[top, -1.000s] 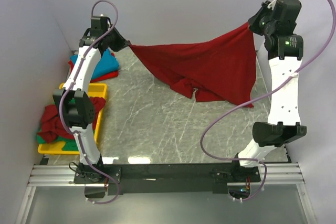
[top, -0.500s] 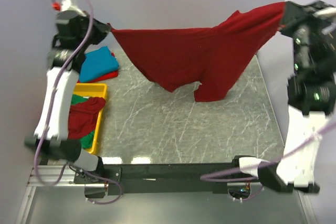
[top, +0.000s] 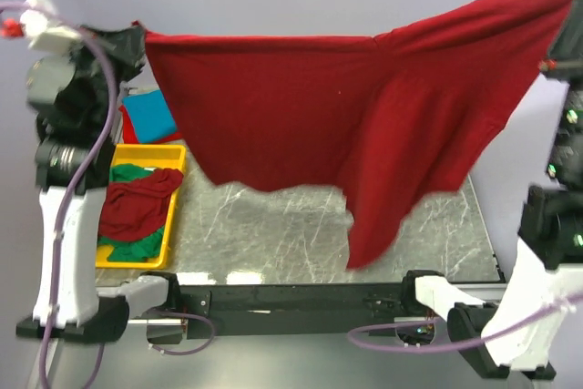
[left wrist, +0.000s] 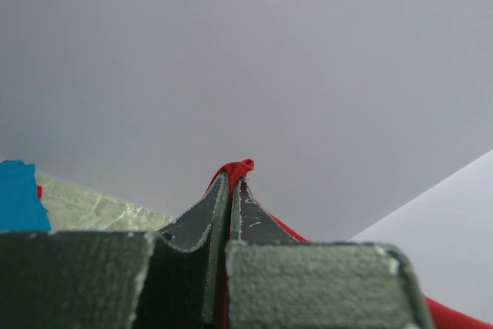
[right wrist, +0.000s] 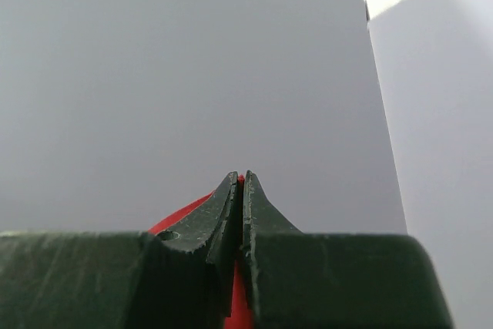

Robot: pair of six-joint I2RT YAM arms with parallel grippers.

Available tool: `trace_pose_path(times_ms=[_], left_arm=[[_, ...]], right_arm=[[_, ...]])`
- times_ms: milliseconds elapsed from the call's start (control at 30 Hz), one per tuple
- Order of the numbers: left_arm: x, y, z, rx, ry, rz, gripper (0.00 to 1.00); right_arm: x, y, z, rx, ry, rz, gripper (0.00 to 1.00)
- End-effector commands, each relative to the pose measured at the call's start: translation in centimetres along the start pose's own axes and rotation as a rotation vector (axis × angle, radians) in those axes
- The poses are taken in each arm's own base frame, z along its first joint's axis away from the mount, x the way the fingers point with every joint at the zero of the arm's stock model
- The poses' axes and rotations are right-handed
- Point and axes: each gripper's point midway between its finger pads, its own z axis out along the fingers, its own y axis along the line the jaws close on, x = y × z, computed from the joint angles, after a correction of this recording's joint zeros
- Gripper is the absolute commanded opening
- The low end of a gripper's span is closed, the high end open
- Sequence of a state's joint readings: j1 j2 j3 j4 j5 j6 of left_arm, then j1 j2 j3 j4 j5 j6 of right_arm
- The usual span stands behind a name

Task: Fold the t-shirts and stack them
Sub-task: Flatten the tshirt out

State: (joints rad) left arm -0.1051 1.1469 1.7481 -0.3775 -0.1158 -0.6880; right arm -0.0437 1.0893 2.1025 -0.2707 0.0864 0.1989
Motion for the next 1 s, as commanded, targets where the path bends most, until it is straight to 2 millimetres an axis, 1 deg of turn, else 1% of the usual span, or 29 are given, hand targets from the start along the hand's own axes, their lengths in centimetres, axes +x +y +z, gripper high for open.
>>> trace_pose_path(times_ms=[0,33,67,100,133,167,200,233,267,333,367,433,533,600,633,667,700,733,767,800,833,867,900,933,967], left_arm=[[4.4,1.9,5.0,-0.026,0.116,0.042,0.01],[5.3,1.9,5.8,-0.019,0.143,0.037,0.01],[6.9,2.1,7.3,-0.008,0.192,0.031,0.01],[7.9,2.1,8.1,0.001,0.221,0.026,0.01],[8.8,2.3,8.8,0.004,0.245,0.025,0.01],[10.4,2.9,10.2,-0.002,0.278,0.023,0.01],[11.2,2.8,10.8,0.014,0.307,0.021,0.01],[12.1,3.2,11.3,0.005,0.336,0.023,0.01],[13.1,3.5,12.4,0.004,0.358,0.023,0.01],[14.2,3.8,12.9,-0.001,0.401,0.026,0.01],[14.4,3.8,13.4,0.001,0.406,0.025,0.01],[14.5,3.8,13.6,0.000,0.410,0.033,0.01],[13.4,3.4,13.4,0.002,0.385,0.046,0.01],[12.1,2.8,12.7,0.015,0.348,0.054,0.01],[11.5,2.6,12.5,0.017,0.329,0.063,0.01],[10.4,2.1,11.8,0.031,0.297,0.067,0.01],[9.8,1.7,11.4,0.038,0.281,0.067,0.01],[9.1,1.4,10.9,0.044,0.261,0.064,0.01],[7.8,1.1,9.8,0.042,0.223,0.065,0.01],[6.8,0.6,9.3,0.051,0.189,0.060,0.01],[5.9,0.3,8.7,0.056,0.159,0.058,0.00],[4.6,0.0,7.2,0.059,0.124,0.056,0.01],[3.4,-0.9,6.4,0.090,0.082,0.049,0.01],[2.1,-1.1,4.8,0.091,0.039,0.046,0.01],[1.0,-1.1,4.0,0.082,-0.004,0.043,0.01]], right_arm=[[7.8,-1.9,4.0,0.045,0.135,-0.055,0.00],[10.3,-2.3,4.9,0.047,0.182,-0.064,0.00],[11.9,-2.6,5.4,0.052,0.213,-0.069,0.00],[13.5,-2.9,5.8,0.056,0.246,-0.075,0.00],[16.0,-3.4,6.5,0.062,0.292,-0.081,0.00],[17.4,-3.6,6.9,0.065,0.318,-0.083,0.00],[18.7,-3.8,7.1,0.067,0.344,-0.088,0.00],[21.3,-4.3,7.7,0.069,0.392,-0.093,0.00],[21.8,-4.4,8.0,0.071,0.401,-0.096,0.00],[24.3,-4.9,8.4,0.077,0.451,-0.100,0.00],[24.3,-4.8,8.7,0.074,0.451,-0.097,0.00],[25.0,-4.8,8.8,0.074,0.467,-0.095,0.00],[23.7,-4.3,8.9,0.063,0.440,-0.084,0.00],[22.3,-4.1,8.9,0.061,0.413,-0.081,0.00],[21.1,-3.8,8.8,0.056,0.393,-0.081,0.00],[19.9,-3.6,8.7,0.053,0.370,-0.081,0.00],[18.0,-3.1,8.4,0.046,0.334,-0.077,0.00],[16.8,-2.8,8.3,0.039,0.310,-0.076,0.00],[15.7,-2.6,8.1,0.037,0.289,-0.076,0.00],[14.2,-2.3,7.8,0.031,0.257,-0.075,0.00],[12.0,-1.9,7.2,0.023,0.217,-0.072,0.00],[10.6,-1.7,6.7,0.021,0.189,-0.072,0.00],[8.0,-1.2,5.9,0.012,0.134,-0.069,0.00],[6.6,-1.0,5.4,0.009,0.104,-0.070,0.00],[5.1,-0.8,5.0,0.004,0.069,-0.075,0.00]])
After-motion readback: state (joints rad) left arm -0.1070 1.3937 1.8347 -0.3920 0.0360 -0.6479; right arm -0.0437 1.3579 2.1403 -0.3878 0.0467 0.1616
